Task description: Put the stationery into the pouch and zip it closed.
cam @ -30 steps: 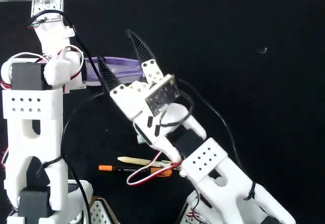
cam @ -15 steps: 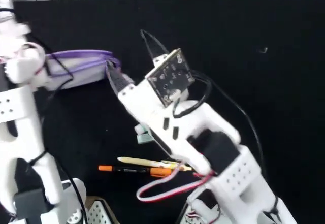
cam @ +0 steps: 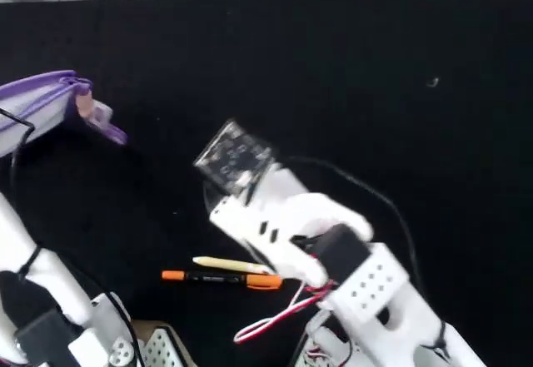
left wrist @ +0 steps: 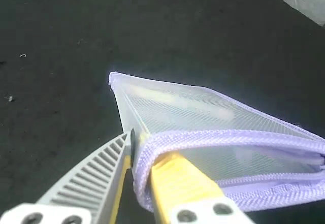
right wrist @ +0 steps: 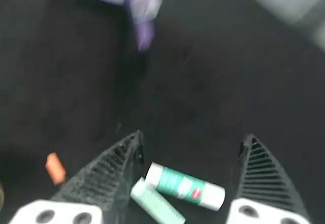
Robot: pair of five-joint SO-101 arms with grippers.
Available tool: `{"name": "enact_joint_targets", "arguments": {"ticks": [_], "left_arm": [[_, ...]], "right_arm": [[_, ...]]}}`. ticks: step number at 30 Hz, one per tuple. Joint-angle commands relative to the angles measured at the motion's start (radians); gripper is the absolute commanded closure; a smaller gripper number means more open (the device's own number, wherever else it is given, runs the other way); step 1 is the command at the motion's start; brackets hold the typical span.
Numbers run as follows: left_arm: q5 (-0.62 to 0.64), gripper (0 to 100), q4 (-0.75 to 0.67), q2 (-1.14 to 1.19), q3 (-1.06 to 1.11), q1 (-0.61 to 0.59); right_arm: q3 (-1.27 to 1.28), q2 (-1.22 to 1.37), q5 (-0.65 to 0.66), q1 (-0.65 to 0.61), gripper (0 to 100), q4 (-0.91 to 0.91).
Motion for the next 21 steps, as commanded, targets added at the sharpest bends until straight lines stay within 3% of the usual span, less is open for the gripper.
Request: {"name": "enact_joint_targets", "arguments": {"ticks": [1, 8, 21], "left_arm": [[-0.026, 97, -0.055, 0.011, -0.007, -0.013], [-0.026, 97, -0.055, 0.181, -0.096, -0.041], [-0.025, 97, 0.023, 0.331, -0.242, -0.054]], "right_arm": [[0.104, -0.018, 0.012, -0.095, 70.6, -0.046], [0.225, 0.042, 0.012, -0.155, 70.6, -0.087], [0.015, 0.642, 0.003, -0.176, 70.6, -0.137]]}}
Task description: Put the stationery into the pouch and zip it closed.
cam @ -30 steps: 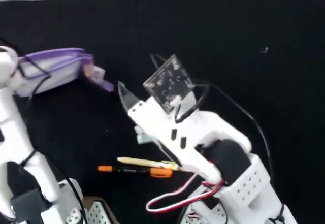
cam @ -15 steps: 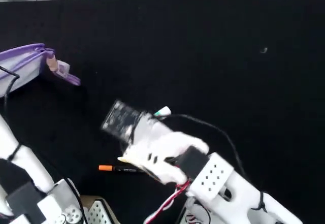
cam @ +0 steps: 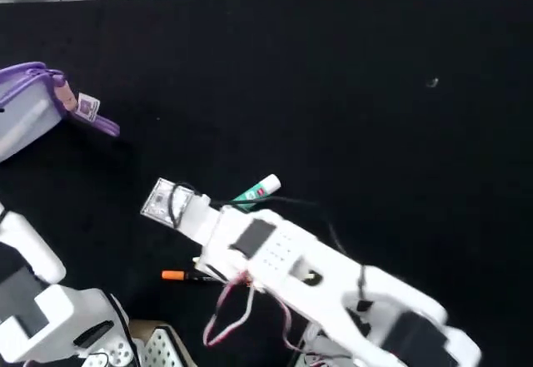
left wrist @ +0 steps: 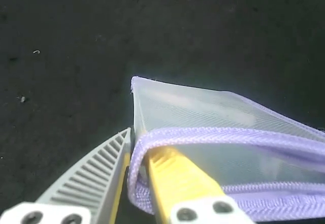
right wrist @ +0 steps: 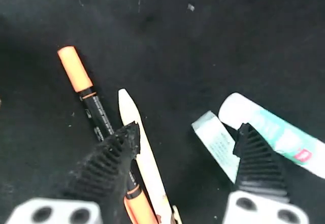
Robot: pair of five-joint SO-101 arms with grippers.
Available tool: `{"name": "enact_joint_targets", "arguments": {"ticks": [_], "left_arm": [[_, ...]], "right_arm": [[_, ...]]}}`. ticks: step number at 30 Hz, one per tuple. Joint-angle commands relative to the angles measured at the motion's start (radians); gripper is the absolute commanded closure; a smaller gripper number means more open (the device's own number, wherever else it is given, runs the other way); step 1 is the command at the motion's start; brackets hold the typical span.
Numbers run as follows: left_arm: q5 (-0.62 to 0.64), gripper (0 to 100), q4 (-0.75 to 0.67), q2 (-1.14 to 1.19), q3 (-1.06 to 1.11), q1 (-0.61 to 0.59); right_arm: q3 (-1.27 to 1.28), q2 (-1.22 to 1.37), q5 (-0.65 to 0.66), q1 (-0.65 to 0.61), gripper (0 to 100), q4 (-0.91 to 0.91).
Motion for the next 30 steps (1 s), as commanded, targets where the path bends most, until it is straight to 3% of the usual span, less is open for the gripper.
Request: {"name": "enact_joint_targets", "arguments": {"ticks": [1, 12, 30], "left_arm": [[-0.005, 97, 0.006, 0.015, -0.024, 0.002], [-0.005, 97, 0.002, 0.015, -0.025, 0.002], [-0.005, 97, 0.002, 0.015, -0.025, 0.002]], "right_arm": [[-0.091, 0.07, 0.002, -0.031, 70.6, 0.0], [-0.131, 0.094, 0.002, -0.057, 70.6, 0.052], [-0.624, 0.628, 0.012, -0.052, 70.6, 0.41]]}}
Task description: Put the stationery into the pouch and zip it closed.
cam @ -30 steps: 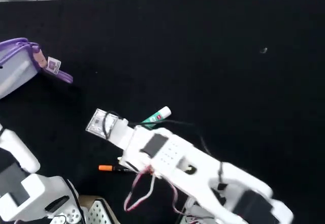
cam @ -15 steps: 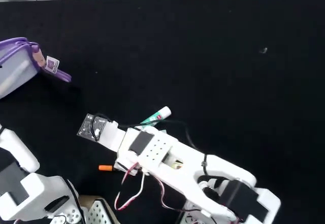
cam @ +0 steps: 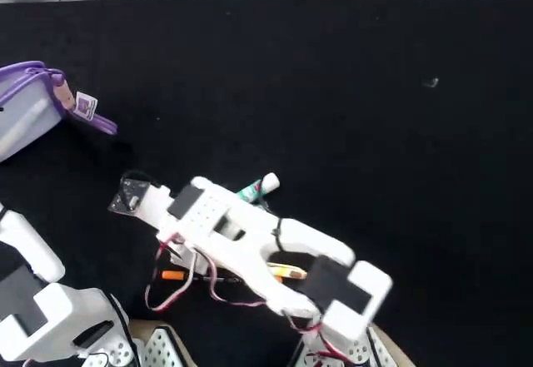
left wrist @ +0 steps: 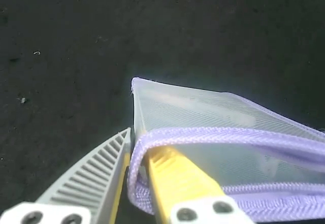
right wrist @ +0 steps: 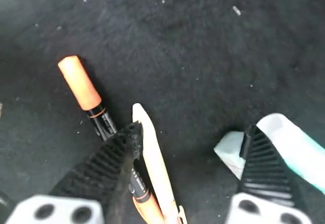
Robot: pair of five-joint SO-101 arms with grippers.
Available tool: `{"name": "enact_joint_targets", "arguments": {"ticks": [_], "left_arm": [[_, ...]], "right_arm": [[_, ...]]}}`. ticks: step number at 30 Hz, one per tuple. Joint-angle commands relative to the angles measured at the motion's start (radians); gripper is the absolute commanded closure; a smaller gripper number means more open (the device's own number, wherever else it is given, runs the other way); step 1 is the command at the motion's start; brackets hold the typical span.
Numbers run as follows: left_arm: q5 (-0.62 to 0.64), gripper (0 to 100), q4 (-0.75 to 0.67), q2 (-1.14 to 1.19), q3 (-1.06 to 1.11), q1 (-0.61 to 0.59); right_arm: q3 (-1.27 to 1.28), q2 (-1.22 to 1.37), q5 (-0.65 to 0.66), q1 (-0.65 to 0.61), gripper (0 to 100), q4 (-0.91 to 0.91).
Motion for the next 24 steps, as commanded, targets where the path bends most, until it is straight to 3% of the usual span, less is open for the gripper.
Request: {"name": "enact_joint_targets", "arguments": {"ticks": [1, 12, 20, 24], "left_arm": [[-0.005, 97, 0.002, 0.011, -0.019, 0.002], [-0.005, 97, 0.002, 0.011, -0.022, 0.002], [-0.005, 97, 0.002, 0.011, -0.022, 0.002], [-0.005, 97, 0.002, 0.011, -0.021, 0.002]], "right_arm": [[-0.067, 0.058, 0.011, -0.009, 70.6, 0.072], [0.047, -0.111, 0.143, -0.012, 70.6, 0.074], [0.119, -0.074, 0.172, -0.006, 70.7, 0.038], [0.113, -0.018, 0.172, -0.006, 81.2, 0.011]]}}
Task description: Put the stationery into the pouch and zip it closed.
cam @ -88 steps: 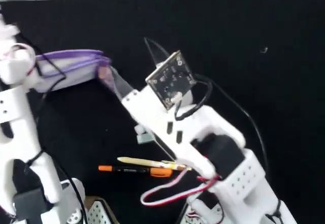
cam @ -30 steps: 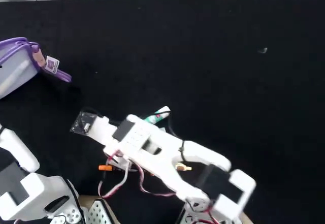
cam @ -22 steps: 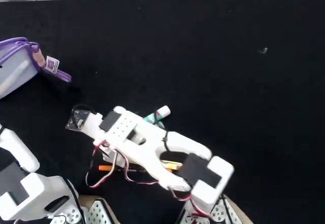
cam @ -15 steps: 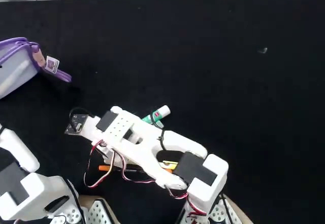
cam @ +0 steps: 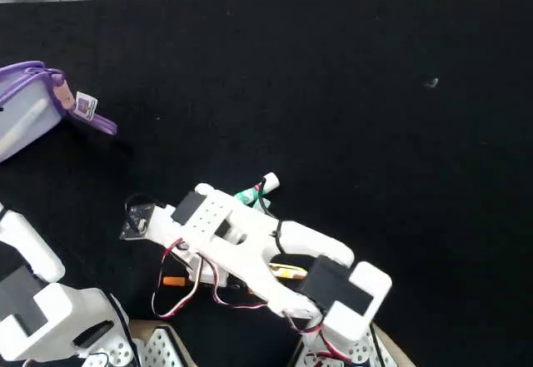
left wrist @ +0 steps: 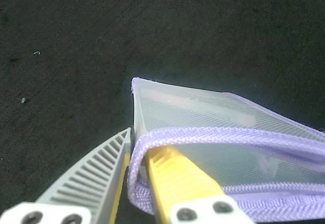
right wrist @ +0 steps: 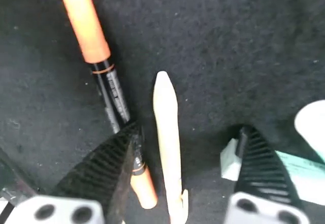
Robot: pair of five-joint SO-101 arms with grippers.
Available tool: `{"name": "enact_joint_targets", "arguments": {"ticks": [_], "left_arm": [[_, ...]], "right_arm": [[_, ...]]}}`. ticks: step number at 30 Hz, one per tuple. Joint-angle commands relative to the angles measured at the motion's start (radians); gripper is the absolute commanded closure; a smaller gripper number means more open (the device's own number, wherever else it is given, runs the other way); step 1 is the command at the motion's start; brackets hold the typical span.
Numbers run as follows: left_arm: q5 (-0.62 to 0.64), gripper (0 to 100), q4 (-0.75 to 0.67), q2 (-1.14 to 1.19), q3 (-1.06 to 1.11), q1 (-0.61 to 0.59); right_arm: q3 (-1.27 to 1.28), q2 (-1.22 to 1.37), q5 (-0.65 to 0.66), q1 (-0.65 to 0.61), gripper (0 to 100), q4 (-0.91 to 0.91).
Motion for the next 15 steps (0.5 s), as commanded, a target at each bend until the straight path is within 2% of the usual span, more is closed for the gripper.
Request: {"name": "enact_joint_targets", "arguments": {"ticks": [1, 5, 11, 15], "left_arm": [[-0.005, 97, 0.002, 0.011, -0.019, 0.002], [-0.005, 97, 0.003, 0.011, -0.018, 0.004], [-0.005, 97, 0.044, 0.008, -0.027, 0.07], [-0.008, 97, 0.1, 0.0, -0.051, 0.15]], "right_arm": [[-0.005, 0.024, 0.009, -0.002, 85.1, -0.04], [-0.03, 0.039, 0.008, -0.002, 98.5, -0.021], [-0.036, -0.008, 0.005, 0.048, 98.8, -0.015], [-0.036, -0.203, 0.006, 0.12, 98.8, 0.049]]}}
